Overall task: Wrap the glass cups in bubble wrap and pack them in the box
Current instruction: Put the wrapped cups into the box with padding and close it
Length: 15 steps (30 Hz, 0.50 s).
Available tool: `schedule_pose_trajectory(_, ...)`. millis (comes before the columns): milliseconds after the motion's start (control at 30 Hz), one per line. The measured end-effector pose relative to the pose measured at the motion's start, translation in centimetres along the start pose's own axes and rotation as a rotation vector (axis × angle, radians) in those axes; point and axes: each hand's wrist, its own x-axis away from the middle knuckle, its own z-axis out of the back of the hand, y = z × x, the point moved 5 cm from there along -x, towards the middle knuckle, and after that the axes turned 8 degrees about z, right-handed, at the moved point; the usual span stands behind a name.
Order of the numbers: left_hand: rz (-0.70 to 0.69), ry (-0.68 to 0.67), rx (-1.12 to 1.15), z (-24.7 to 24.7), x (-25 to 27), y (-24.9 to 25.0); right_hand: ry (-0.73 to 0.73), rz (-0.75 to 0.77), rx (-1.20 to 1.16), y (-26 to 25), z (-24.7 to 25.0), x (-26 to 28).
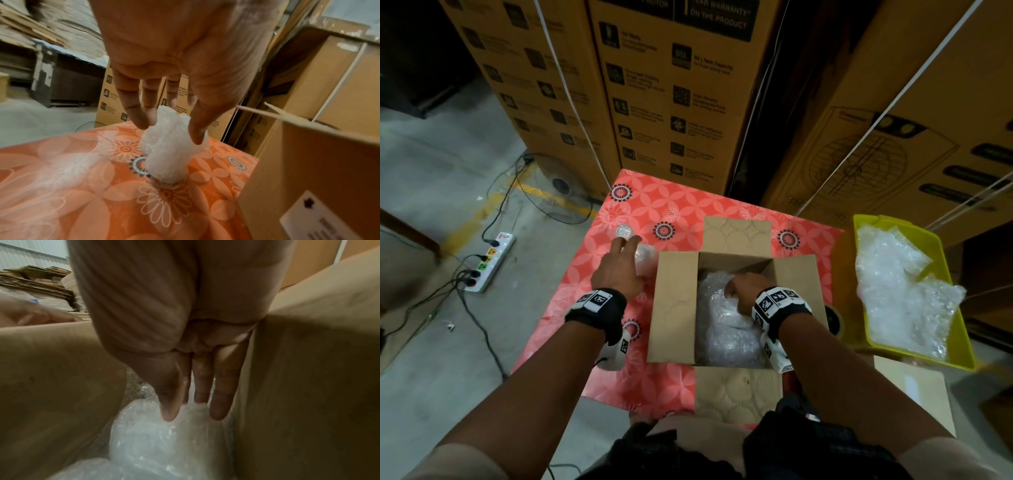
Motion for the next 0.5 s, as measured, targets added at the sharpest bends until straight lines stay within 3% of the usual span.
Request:
schedule_pose_trajectory(200, -0.079, -0.154, -0.213, -1.7, -1.1, 2.1, 0.031, -0.015, -0.058, 0.3, 0.0, 0.5)
schedule_pose_trajectory(500, -0.105, -0.084, -0.136, -2.1, -1.5, 2.5, 0.133, -0.069, -0.286, 1.6, 3.3, 1.9)
